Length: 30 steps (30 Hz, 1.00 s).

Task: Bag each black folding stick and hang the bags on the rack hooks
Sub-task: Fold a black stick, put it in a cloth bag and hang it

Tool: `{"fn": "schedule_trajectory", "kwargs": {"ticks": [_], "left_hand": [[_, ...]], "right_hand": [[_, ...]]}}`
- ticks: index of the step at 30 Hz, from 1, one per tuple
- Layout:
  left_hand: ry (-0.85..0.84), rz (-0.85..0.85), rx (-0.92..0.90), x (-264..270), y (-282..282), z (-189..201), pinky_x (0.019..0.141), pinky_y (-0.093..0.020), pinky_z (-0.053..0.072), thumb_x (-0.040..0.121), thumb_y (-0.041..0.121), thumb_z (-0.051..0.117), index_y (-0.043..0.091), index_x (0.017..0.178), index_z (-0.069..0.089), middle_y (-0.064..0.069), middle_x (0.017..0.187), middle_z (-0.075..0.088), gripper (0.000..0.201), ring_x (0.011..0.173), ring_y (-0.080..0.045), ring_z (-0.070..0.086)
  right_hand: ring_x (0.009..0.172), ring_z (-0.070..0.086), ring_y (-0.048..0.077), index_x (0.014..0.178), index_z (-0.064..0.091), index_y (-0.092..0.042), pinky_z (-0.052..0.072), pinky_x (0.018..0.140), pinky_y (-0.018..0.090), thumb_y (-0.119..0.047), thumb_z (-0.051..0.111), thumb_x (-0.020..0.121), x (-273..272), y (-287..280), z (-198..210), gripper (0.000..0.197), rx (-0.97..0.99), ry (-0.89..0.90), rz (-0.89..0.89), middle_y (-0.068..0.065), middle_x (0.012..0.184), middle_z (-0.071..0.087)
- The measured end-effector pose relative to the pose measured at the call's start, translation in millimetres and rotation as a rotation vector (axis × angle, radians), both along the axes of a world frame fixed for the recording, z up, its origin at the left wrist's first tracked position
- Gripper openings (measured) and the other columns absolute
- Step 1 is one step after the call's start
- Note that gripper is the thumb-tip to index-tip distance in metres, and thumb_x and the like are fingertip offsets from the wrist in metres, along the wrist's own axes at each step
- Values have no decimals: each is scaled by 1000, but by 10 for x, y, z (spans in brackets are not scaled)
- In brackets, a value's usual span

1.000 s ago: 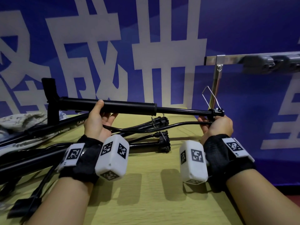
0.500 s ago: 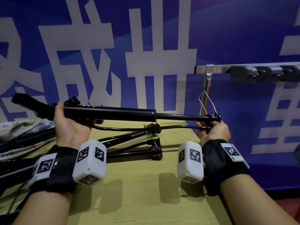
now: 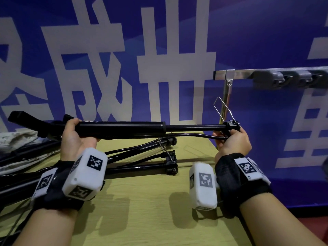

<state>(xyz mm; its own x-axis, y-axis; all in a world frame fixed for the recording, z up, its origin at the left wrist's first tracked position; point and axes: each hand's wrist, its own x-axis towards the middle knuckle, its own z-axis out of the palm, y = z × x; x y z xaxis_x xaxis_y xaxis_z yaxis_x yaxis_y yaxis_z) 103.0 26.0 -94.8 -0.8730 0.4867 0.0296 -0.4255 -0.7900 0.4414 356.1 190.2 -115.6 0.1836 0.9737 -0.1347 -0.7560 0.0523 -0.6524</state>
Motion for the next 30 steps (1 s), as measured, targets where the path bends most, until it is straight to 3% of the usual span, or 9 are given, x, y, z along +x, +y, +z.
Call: {"fn": "schedule_trajectory", "kwargs": {"ticks": [4,11,15,19,24,27,30], "left_hand": [[-14,2,-16,116,49,22,98,-47,45,91,16,54,16,78,47,0,83,53,16,84,-15,56],[-31,-39,-20,192,104,24,101,-43,45,90,15,57,15,79,50,-1,85,55,12,91,-15,58],[-34,-26,-28,188,106,1,102,-42,44,89,14,58,15,80,51,-1,88,56,11,99,-16,58],[2,-25,-71,172,113,-17,102,-41,43,90,16,56,16,77,49,1,82,54,15,90,-14,57],[-45,-35,-26,126,110,-34,103,-43,42,88,15,58,15,76,49,-1,89,55,15,109,-17,57],[-55,-30,-20,175,125,-44,102,-43,44,88,14,58,15,78,49,-2,92,55,13,113,-18,57],[-67,-40,-28,262,154,-45,97,-42,47,89,14,57,14,80,49,-3,91,56,12,105,-19,58]], "right_hand": [[62,63,23,114,65,-11,57,51,26,3,42,86,-46,-59,-8,38,1,2,43,19,101,68],[66,64,23,115,62,-13,57,53,27,3,41,88,-59,-69,-5,38,31,-13,90,13,92,66],[66,64,22,106,58,-17,55,52,25,3,40,89,-54,-91,-23,31,57,-46,91,13,94,65],[69,64,21,90,56,-22,56,59,30,3,41,90,-63,-109,-28,28,70,-52,101,14,101,64],[64,64,19,83,54,-25,57,65,34,2,42,90,-67,-101,-32,30,79,-77,97,13,100,64],[60,65,17,85,54,-24,56,59,33,2,42,91,-104,-108,-41,28,114,-118,105,12,100,64],[59,65,16,84,53,-25,53,56,30,0,42,92,-149,-129,-47,28,141,-147,121,10,99,63]]}}
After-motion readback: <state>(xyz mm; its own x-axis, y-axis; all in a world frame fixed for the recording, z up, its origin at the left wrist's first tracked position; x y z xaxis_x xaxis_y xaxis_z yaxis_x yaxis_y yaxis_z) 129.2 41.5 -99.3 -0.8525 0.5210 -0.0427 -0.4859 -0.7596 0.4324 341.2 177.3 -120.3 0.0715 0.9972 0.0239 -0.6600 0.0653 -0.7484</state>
